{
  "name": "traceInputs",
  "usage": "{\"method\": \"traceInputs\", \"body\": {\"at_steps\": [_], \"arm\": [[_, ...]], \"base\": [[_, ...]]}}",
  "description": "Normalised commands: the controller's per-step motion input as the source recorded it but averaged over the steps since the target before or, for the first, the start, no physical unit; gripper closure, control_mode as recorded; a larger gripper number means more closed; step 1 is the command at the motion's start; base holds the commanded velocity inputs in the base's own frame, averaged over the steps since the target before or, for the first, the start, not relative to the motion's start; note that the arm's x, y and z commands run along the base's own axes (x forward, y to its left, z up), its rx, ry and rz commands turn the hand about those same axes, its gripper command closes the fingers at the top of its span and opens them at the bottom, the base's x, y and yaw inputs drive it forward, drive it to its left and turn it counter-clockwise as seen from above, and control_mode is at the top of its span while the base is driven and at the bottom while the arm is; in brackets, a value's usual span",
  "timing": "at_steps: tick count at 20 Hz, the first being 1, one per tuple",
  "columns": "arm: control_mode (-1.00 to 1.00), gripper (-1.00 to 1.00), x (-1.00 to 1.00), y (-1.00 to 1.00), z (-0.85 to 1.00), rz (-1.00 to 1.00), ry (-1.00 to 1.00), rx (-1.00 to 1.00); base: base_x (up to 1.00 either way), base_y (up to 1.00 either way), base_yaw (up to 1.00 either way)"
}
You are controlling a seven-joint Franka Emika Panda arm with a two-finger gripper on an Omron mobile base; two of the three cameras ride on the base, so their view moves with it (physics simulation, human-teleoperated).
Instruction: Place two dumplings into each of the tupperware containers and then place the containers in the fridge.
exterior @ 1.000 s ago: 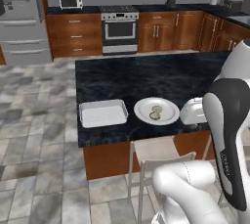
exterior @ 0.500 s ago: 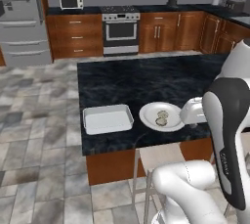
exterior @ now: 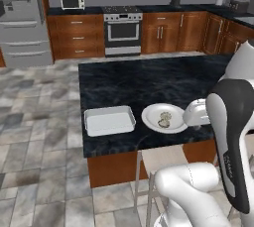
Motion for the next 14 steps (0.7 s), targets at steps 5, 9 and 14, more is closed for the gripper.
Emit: {"method": "traceInputs", "body": {"at_steps": [5, 9, 14], "arm": [[-1.00, -1.00, 0.80, 0.00, -0.15, 0.00, 0.00, 0.02], [-1.00, -1.00, 1.00, -0.37, -0.46, -0.01, 0.03, 0.02], [-1.00, -1.00, 0.98, -0.53, -0.92, -0.06, 0.07, 0.02]], "base": [[0.13, 0.00, 0.00], [0.00, 0.00, 0.00], [0.00, 0.00, 0.00]]}}
